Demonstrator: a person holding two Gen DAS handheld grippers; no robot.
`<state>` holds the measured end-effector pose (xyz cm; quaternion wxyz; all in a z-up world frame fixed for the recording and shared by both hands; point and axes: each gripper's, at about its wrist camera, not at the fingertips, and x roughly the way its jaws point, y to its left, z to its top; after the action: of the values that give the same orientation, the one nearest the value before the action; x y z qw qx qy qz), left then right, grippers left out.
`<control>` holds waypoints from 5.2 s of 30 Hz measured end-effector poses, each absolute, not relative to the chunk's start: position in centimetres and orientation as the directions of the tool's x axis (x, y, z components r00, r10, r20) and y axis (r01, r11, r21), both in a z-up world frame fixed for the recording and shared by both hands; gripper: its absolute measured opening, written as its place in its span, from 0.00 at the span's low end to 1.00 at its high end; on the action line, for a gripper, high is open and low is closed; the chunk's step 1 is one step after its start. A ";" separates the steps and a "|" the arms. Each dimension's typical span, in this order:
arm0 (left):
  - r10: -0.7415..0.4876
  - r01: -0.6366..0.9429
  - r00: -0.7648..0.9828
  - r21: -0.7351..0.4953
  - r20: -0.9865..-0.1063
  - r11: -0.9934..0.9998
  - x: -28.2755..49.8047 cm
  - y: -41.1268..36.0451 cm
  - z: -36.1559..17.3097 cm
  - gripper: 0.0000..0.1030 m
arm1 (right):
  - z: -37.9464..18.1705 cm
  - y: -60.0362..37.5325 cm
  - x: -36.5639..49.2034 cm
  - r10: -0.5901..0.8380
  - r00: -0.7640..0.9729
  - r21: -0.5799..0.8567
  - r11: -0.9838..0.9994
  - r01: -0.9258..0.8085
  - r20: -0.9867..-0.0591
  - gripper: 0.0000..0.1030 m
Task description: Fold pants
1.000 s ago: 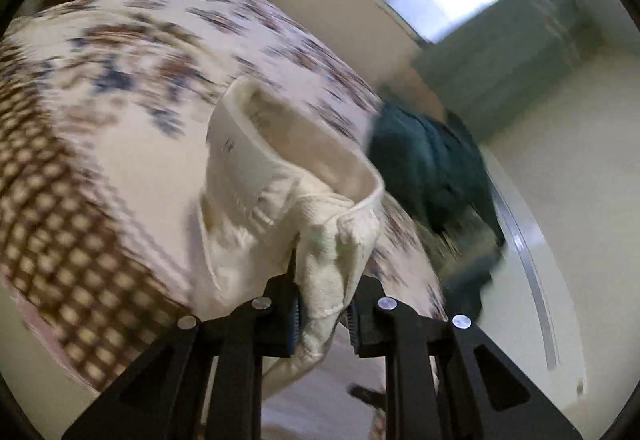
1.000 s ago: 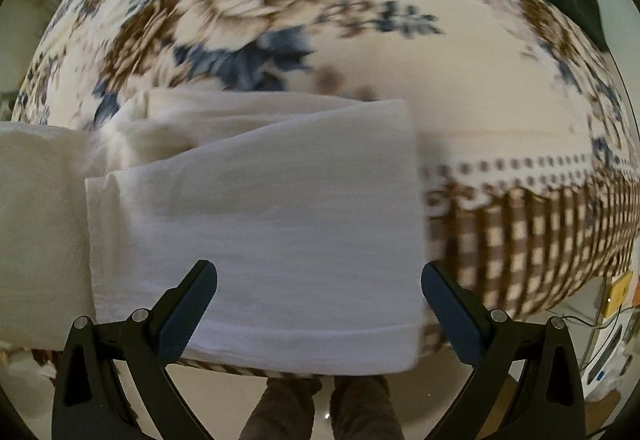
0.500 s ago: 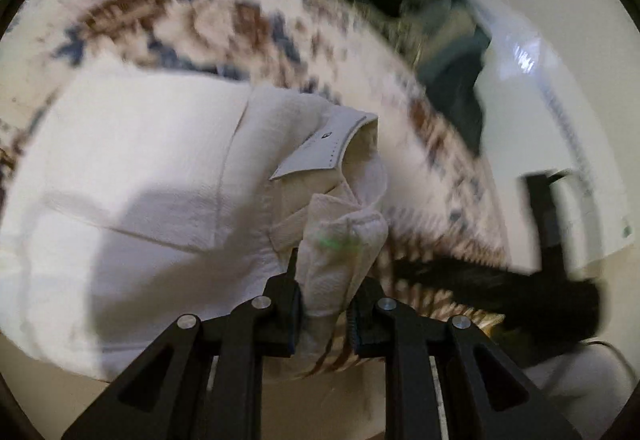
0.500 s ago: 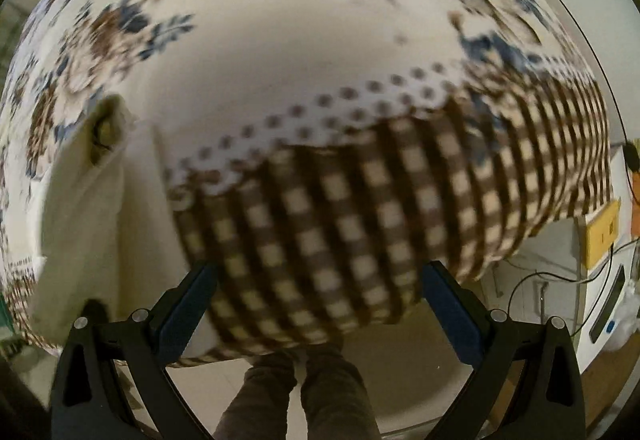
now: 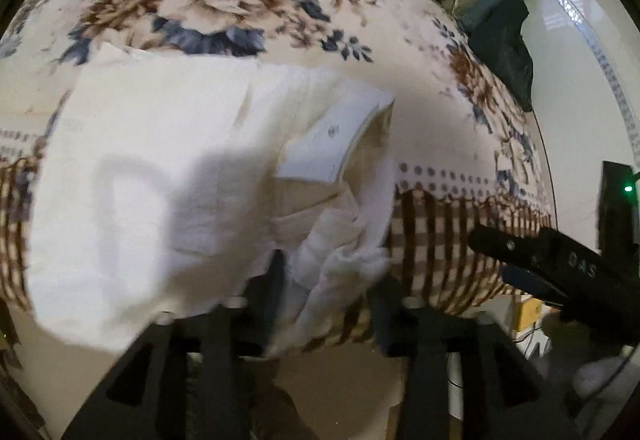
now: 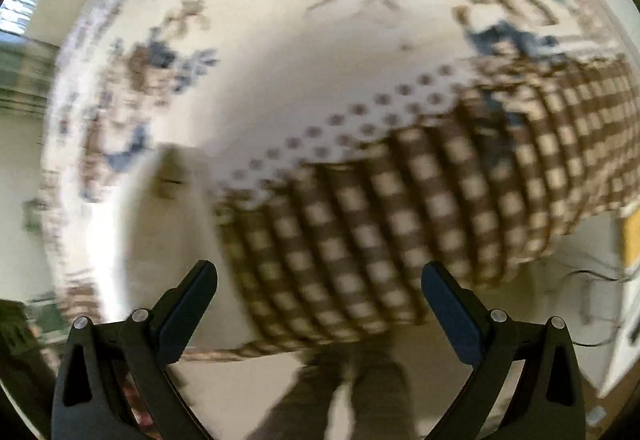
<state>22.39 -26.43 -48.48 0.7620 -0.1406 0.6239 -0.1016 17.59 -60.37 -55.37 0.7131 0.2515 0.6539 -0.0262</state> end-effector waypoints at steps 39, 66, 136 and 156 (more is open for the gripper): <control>-0.319 -0.321 0.156 -0.354 -0.935 0.878 37.8 -9.6 -57.1 0.78 | -61.4 -62.0 22.2 0.466 0.145 0.477 0.755 0.450 -0.873 0.54; -0.453 -0.273 0.179 -0.487 -0.873 0.830 36.5 -8.9 -58.6 0.62 | -64.1 -60.1 10.4 0.492 0.167 0.437 0.506 0.744 -0.854 0.14; -0.663 -0.728 0.235 -0.581 -0.710 0.364 13.1 -2.8 -60.5 0.47 | -60.2 -26.7 25.5 0.145 -0.281 0.173 0.982 -0.075 -0.949 0.20; -0.765 -0.785 0.396 -0.620 -0.507 0.005 14.6 -4.3 -61.1 0.48 | -51.4 -34.7 24.6 0.263 -0.094 0.267 0.963 -0.041 -0.960 0.13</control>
<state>14.57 -4.29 -61.06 0.4478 -0.7054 0.5493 0.0107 24.57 -34.71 -51.36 0.6689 0.0759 0.7307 0.1133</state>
